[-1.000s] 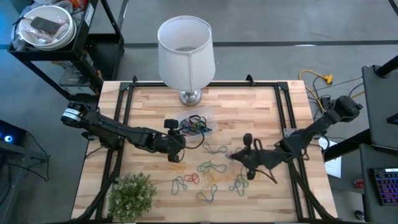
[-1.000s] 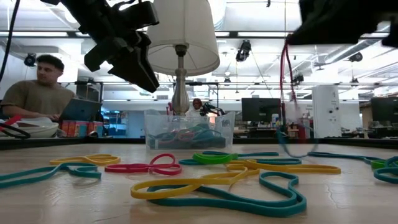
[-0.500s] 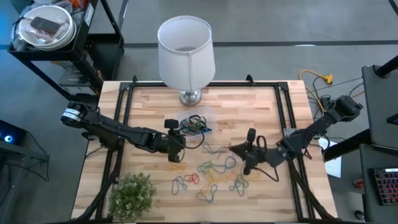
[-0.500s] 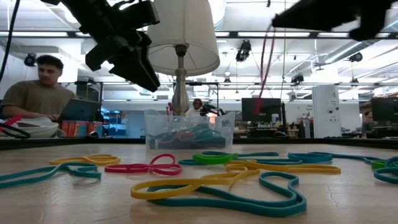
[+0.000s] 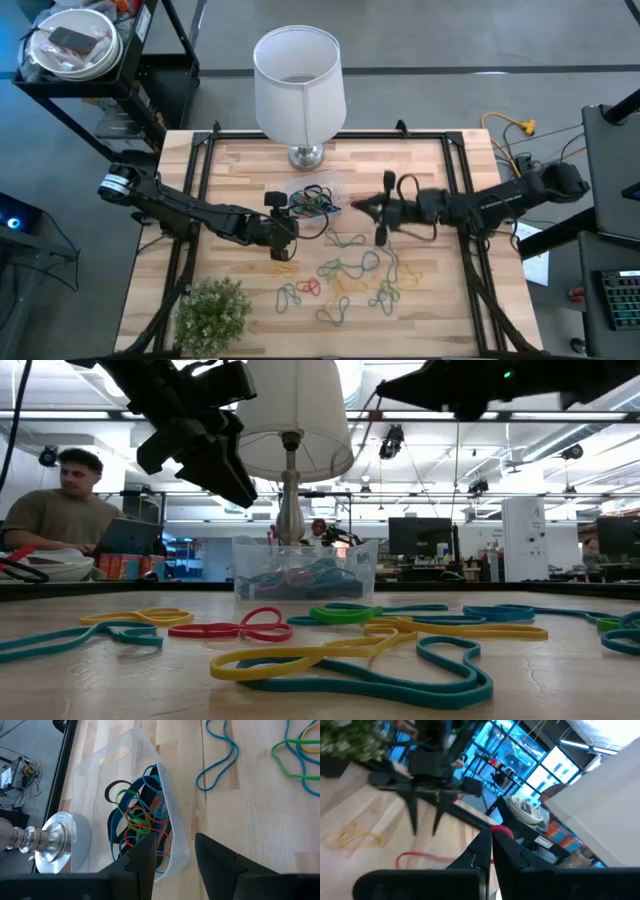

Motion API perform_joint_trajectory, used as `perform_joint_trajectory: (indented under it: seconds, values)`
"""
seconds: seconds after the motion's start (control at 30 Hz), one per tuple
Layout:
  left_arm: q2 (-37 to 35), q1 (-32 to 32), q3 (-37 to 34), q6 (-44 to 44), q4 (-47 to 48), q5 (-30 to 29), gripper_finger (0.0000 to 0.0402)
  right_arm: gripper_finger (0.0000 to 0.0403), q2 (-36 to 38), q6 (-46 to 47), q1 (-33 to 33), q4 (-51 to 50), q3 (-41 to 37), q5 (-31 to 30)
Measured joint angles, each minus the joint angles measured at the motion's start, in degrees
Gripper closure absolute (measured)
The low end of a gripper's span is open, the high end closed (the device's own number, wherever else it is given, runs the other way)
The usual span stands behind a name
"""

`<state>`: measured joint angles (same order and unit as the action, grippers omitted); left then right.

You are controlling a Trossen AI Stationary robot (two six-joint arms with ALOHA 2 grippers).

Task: Pick and place rubber bands into bin
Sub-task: Put the red rubber band into the transparent container

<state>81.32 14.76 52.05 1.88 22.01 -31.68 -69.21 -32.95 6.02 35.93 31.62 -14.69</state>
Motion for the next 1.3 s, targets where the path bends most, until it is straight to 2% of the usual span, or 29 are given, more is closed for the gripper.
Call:
perform_joint_trajectory:
  seconds: [0.2, 0.3, 0.47, 0.7, 0.9, 1.07, 1.3]
  values:
    - [0.0, 0.0, 0.0, 0.0, 0.0, 0.0, 0.0281, 0.0395, -1.1, 4.7, -9.4, 4.1, 0.0, 11.6]
    - [0.0, 0.0, 0.0, 0.0, 0.0, 0.0, 0.0281, 0.0395, -3.8, 5.8, -11.7, 7.7, 0.1, 14.8]
    - [0.0, 0.0, 0.0, 0.0, 0.1, 0.0, 0.0281, 0.0395, -10.4, 5.8, -12.7, 8.2, 4.0, 15.2]
    - [0.0, 0.0, 0.0, -0.1, 1.2, 0.0, 0.0281, 0.0394, -22.8, 5.5, -13.3, 7.0, 14.3, 15.3]
    - [0.0, 0.0, -0.6, -0.1, 1.1, 0.0, 0.0281, 0.0394, -31.0, 8.8, -15.9, -4.9, 23.3, 15.2]
    - [0.0, 0.0, -0.9, -0.1, 1.2, 0.0, 0.0281, 0.0394, -34.0, 11.6, -17.2, -11.6, 26.7, 15.1]
    - [0.0, 0.0, -0.9, -0.1, 1.0, 0.0, 0.0281, 0.0394, -34.4, 14.9, -17.9, -19.8, 29.2, 15.1]
